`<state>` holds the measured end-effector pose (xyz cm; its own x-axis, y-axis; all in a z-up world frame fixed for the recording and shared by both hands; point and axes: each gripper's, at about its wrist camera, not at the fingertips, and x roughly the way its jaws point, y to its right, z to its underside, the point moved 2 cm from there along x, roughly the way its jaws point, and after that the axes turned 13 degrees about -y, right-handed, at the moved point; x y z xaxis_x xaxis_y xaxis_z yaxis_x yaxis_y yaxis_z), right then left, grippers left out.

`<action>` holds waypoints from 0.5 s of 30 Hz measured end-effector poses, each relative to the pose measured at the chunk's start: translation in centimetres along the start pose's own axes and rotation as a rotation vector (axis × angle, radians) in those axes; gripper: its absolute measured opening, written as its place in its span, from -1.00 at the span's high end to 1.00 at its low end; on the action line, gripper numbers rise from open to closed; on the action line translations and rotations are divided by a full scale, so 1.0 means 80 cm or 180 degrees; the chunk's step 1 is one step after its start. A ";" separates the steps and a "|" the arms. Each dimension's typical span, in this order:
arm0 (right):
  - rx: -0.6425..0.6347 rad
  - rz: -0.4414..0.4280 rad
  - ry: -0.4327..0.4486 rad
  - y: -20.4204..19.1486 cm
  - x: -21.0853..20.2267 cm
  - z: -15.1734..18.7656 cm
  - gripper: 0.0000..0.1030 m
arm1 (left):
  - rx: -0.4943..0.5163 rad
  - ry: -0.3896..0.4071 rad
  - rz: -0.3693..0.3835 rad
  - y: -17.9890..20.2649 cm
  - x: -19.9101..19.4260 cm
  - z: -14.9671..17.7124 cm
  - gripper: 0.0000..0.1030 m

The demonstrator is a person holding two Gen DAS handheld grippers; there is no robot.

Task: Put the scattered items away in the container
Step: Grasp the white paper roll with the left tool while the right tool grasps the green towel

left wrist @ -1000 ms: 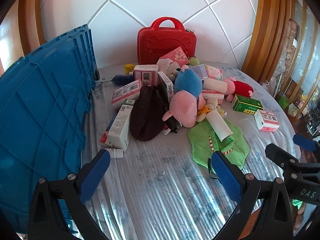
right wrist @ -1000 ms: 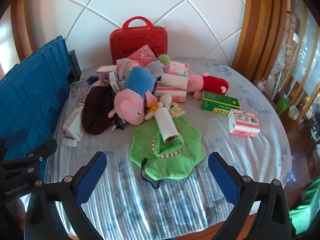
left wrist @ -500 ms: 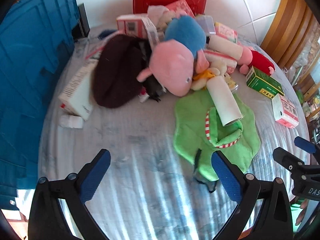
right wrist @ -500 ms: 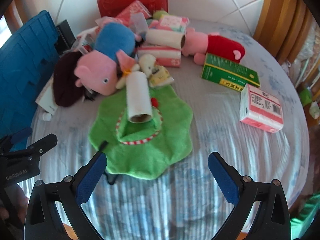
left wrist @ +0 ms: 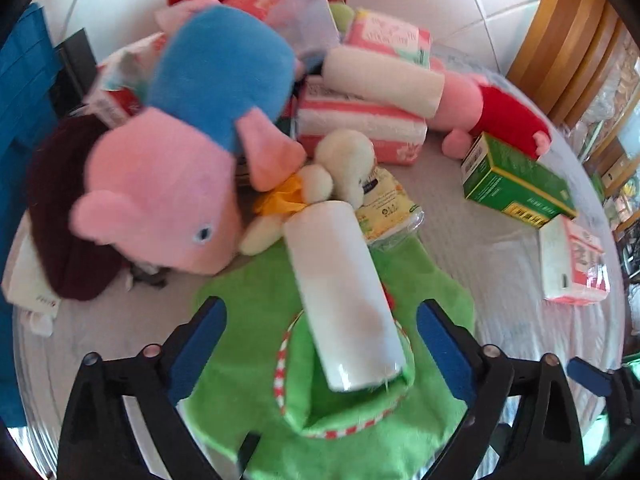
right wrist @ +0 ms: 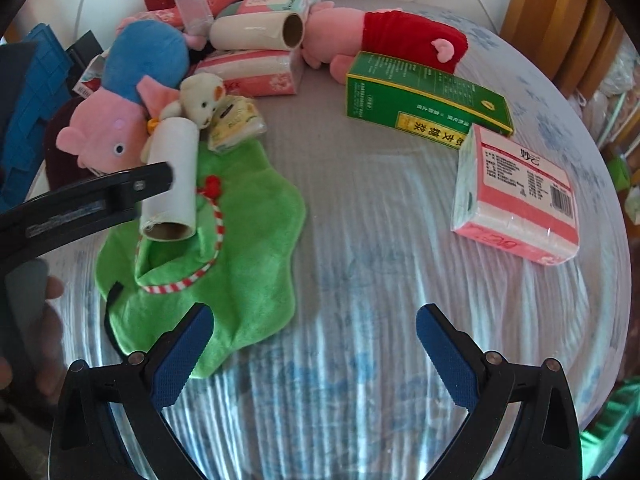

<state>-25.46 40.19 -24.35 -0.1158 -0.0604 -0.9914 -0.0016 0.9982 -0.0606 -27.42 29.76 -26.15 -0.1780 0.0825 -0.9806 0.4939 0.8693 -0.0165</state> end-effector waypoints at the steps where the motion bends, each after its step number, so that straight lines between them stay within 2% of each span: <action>1: 0.0001 0.0022 0.0007 0.002 0.001 -0.003 -0.99 | 0.0041 -0.0087 0.0038 0.002 0.012 -0.003 -0.25; 2: -0.0004 0.0036 0.0020 0.003 0.001 -0.006 -1.00 | 0.0053 -0.0151 0.0140 0.000 0.019 -0.002 0.04; 3: -0.0015 0.0039 0.0037 0.003 0.002 -0.009 -1.00 | 0.0036 -0.0180 0.0243 -0.004 0.023 0.001 0.12; 4: -0.0031 0.0032 0.0052 0.001 0.003 -0.012 -1.00 | 0.0024 -0.0151 0.0283 -0.009 0.020 0.006 0.12; 8: -0.0227 -0.0116 0.0021 -0.031 0.012 -0.022 -0.99 | -0.0010 0.0067 0.0160 -0.054 -0.016 0.047 0.13; 11: -0.0378 -0.0105 -0.0052 -0.066 0.029 -0.031 -0.99 | -0.0132 0.0008 0.0044 -0.105 -0.027 0.079 0.13; 13: -0.0414 -0.0195 -0.0071 -0.085 0.040 -0.037 -0.99 | -0.0187 -0.0076 -0.0105 -0.134 -0.024 0.095 0.13; 15: -0.0443 -0.0250 -0.0112 -0.100 0.051 -0.044 -0.99 | -0.0244 -0.0167 -0.0148 -0.155 -0.017 0.105 0.13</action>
<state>-29.39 31.97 -27.51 -0.0750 -0.1359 -0.9879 -0.1471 0.9813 -0.1238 -26.15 14.73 -26.26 -0.1534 0.0173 -0.9880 0.4192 0.9065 -0.0493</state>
